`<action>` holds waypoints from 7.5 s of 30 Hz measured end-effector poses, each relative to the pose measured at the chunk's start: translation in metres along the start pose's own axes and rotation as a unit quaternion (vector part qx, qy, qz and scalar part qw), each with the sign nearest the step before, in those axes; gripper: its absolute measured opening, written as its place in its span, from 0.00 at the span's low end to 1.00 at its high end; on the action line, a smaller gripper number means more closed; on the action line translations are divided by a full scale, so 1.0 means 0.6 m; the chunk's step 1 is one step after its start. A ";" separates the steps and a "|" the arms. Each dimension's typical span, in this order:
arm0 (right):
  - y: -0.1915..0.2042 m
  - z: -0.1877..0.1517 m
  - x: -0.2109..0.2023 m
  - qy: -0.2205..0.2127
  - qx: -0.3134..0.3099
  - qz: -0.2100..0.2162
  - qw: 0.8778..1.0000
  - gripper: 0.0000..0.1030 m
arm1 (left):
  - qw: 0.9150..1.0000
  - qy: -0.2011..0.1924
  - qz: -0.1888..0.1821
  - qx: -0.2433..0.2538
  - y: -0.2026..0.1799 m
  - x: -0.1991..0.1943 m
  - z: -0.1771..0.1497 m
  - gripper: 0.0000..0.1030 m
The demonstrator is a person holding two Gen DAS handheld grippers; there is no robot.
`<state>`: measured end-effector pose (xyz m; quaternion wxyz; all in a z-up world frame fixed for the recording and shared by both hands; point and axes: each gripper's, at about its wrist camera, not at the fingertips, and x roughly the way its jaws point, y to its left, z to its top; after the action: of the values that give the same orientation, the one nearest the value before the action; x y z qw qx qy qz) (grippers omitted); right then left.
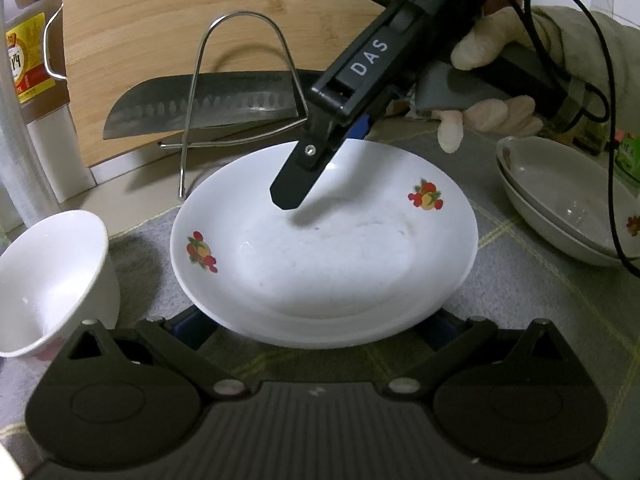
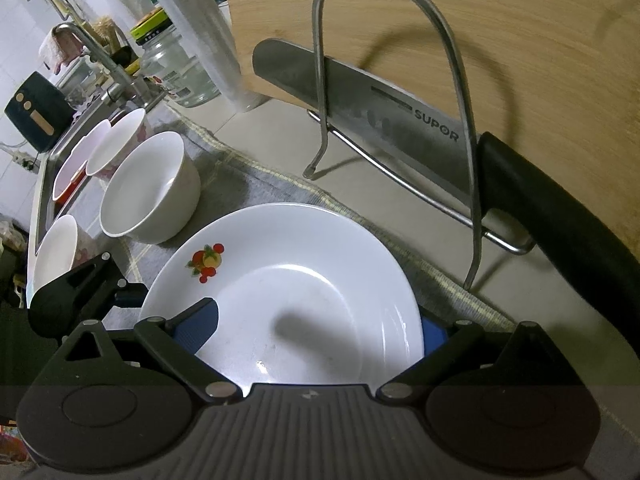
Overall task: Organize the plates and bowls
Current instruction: 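Carry the held plate with the right gripper toward the plate stack, then lower the held plate onto the plate stack with the right gripper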
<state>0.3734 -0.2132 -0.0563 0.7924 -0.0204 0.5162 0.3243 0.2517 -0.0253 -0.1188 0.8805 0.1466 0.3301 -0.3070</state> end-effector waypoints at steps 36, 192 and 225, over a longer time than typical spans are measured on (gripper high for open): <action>0.098 -0.077 -0.063 -0.016 -0.013 0.001 1.000 0.98 | 1.000 0.018 -0.011 0.003 -0.034 -0.078 -0.025 1.00; -0.059 -0.382 -0.269 -0.113 0.199 -0.104 0.968 0.98 | 0.970 0.098 -0.132 0.180 -0.281 0.024 0.096 1.00; -0.039 -0.406 -0.301 -0.128 0.220 -0.130 0.958 1.00 | 0.968 0.095 -0.116 0.203 -0.282 0.025 0.099 0.99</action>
<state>0.1432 -0.4101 -0.0270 0.8724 0.1292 0.4615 0.0964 0.1819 -0.1895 -0.0941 0.7554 0.3114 0.3581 -0.4519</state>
